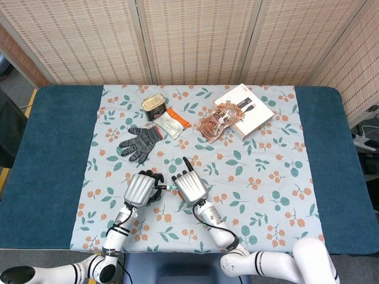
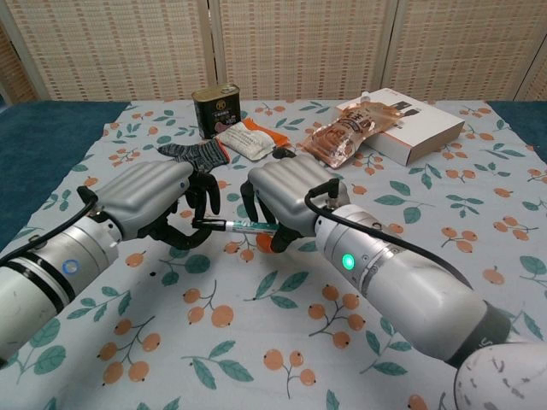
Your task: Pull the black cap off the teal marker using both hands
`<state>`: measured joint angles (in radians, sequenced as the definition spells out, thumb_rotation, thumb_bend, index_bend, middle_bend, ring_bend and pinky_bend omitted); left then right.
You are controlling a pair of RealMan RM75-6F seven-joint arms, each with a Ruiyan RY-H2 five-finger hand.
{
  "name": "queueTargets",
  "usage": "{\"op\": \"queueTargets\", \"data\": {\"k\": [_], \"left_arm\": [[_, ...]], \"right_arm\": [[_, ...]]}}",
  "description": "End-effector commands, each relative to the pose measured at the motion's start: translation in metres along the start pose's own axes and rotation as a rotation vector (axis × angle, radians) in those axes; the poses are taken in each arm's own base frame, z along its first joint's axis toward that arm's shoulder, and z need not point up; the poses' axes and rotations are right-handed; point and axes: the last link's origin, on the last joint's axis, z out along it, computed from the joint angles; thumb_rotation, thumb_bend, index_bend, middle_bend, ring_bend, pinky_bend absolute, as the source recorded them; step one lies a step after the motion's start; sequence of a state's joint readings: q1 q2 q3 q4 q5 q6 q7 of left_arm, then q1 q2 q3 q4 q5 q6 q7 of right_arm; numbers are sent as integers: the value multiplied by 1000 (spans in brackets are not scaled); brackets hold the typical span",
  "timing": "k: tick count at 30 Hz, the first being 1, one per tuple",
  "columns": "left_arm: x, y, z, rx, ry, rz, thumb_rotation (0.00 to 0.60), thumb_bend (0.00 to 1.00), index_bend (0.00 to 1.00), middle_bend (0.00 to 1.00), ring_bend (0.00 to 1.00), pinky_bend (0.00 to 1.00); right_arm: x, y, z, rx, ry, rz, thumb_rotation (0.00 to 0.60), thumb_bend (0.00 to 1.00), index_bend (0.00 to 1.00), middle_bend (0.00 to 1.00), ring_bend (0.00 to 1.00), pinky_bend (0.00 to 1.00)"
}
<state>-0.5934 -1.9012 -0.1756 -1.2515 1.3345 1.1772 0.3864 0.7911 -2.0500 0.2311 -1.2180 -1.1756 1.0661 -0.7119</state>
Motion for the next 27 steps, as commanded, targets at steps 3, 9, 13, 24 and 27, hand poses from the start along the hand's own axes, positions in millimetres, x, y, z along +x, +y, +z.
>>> {"op": "queueTargets", "data": {"k": [3,9,13,24,27], "left_arm": [[1,0,-1,-6,6,-3,600,355,491,587,386,469],[-1,2,-1,-14,9,-5,600,358,541,622,397,470],[-2,2,-1,-16,11,-5,600,366,579,650,411,474],[-1,6,0,-23,69,-4,600,616,711,788,536,475],[0,7,1,-25,98,-8,600,689,764,864,608,484]], "right_arm": [[1,2,1,-10,1,1,600,370,959,819,491,0],[2,1,1,-11,-2,12,600,370,959,819,491,0],[3,1,1,-13,0,16,600,370,959,819,491,0],[5,0,1,-23,-2,44,600,370,959,819,491,0],[5,0,1,-27,-5,60,600,370,959,820,491,0]]}}
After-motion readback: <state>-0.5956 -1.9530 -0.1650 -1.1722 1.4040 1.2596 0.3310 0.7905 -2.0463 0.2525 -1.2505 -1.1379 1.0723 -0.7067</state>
